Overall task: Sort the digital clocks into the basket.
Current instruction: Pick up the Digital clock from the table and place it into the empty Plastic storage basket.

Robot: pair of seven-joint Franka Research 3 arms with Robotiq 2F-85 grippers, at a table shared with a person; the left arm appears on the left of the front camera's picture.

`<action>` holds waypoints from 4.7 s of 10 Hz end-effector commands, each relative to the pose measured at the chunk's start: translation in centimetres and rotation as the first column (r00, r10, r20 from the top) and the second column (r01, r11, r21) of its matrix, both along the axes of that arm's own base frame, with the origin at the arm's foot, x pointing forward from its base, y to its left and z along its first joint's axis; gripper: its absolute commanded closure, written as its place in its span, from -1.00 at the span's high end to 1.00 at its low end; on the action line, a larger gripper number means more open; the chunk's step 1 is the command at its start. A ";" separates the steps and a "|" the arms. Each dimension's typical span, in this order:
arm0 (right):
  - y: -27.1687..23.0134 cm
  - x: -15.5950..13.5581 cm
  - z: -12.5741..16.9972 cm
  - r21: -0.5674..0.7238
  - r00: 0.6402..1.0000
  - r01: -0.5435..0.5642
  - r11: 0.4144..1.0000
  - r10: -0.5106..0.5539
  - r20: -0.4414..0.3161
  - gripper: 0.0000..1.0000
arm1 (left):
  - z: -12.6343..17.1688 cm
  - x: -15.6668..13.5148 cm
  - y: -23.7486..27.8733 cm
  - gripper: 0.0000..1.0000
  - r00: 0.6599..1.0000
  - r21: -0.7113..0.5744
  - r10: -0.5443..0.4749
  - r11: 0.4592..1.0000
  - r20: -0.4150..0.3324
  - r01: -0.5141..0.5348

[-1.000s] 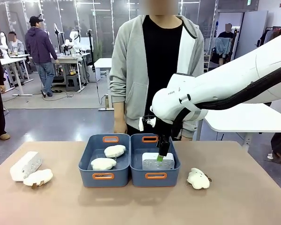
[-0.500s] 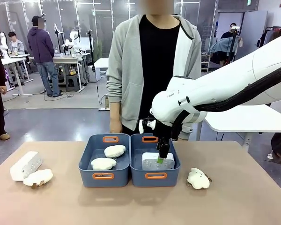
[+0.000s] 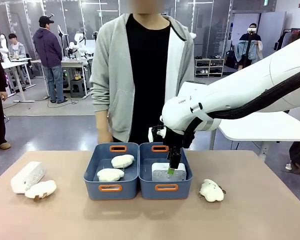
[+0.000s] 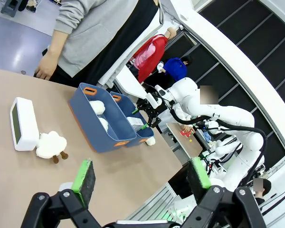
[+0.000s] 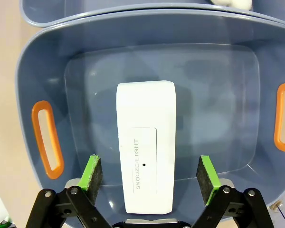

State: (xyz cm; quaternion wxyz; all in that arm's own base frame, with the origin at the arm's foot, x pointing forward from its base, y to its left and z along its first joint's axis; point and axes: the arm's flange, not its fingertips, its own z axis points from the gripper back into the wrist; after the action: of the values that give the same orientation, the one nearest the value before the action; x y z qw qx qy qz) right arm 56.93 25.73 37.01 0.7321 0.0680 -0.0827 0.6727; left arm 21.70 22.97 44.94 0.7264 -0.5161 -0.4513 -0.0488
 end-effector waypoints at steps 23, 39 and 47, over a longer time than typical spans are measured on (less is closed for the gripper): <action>-49.3 -24.3 1.5 0.518 0.460 0.855 0.009 -0.471 -0.753 1.00 | 0.2 0.1 0.2 1.00 1.000 -0.007 -0.001 1.000 0.031 0.001; -49.3 -24.3 1.5 0.518 0.460 0.855 0.009 -0.471 -0.753 1.00 | 0.2 0.1 0.2 1.00 1.000 -0.007 -0.001 1.000 0.031 0.001; -49.3 -24.3 1.5 0.518 0.460 0.855 0.009 -0.471 -0.753 1.00 | 7.9 10.4 -5.1 1.00 0.920 0.605 0.272 0.795 -0.283 -0.049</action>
State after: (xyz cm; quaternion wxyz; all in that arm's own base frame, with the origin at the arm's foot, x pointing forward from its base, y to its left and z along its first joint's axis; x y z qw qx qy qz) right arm 32.87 -23.67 38.07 0.8025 0.5108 -0.3037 0.0531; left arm 29.81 19.49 52.10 0.8806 -0.2684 -0.3893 -0.0310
